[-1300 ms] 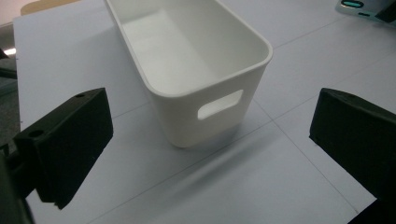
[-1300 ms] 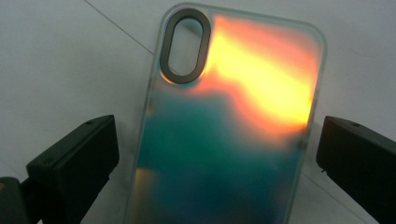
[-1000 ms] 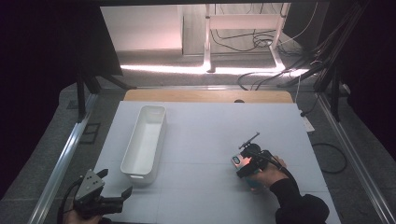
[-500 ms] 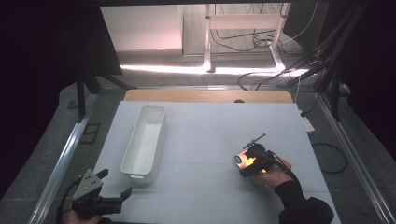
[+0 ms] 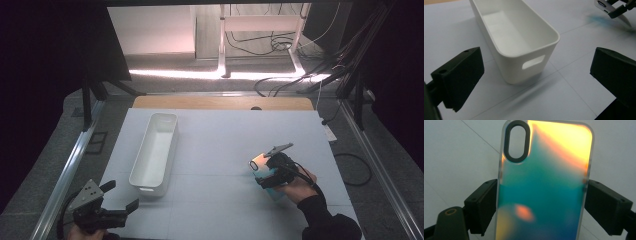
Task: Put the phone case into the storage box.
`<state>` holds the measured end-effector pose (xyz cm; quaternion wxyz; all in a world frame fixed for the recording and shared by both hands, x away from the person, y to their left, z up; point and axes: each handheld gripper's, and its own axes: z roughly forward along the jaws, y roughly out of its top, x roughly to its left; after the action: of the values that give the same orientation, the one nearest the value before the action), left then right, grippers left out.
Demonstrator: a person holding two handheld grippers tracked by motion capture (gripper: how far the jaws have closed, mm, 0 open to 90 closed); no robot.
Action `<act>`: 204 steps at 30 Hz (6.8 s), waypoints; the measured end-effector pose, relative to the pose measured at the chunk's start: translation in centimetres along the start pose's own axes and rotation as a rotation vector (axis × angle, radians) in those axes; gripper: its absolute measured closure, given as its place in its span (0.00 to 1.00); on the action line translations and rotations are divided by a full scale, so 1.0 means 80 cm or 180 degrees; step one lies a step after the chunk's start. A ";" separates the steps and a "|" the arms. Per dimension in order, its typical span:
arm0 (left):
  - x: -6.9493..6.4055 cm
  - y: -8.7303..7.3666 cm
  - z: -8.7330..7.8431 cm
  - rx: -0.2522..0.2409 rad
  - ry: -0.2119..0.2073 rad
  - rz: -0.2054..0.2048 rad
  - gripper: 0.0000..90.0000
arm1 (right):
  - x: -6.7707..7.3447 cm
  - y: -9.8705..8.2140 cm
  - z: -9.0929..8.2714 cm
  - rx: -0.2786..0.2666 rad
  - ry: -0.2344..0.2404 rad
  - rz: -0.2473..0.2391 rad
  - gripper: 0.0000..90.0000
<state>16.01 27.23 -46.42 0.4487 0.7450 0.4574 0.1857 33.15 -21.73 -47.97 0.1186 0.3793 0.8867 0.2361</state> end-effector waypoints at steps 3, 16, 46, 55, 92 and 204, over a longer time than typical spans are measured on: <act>-0.001 0.003 0.002 -0.0015 -0.0024 0.0028 0.00 | 0.000 0.001 -0.005 -0.0088 0.0025 -0.0015 0.17; -0.008 0.027 0.013 -0.0072 -0.0111 0.0204 0.00 | 0.001 0.002 -0.026 -0.0461 0.0259 -0.0051 0.17; -0.012 0.098 0.066 -0.0163 -0.0622 0.0394 0.00 | 0.011 0.009 -0.063 -0.0967 0.0682 -0.0251 0.17; -0.018 0.118 0.092 -0.0085 -0.0744 0.0437 0.00 | 0.014 0.011 -0.069 -0.1036 0.0758 -0.0280 0.17; -0.080 0.152 0.151 -0.0103 -0.1374 0.0894 0.00 | 0.047 0.018 -0.076 -0.1267 0.1160 -0.0616 0.17; -0.129 0.157 0.168 0.0022 -0.2086 0.1112 0.20 | 0.096 0.015 -0.050 -0.1215 0.1413 -0.1207 0.00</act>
<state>26.42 9.56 -41.65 0.5303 0.8333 0.1561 0.0096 27.09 -16.69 -44.17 0.0334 0.1182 0.8855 0.4482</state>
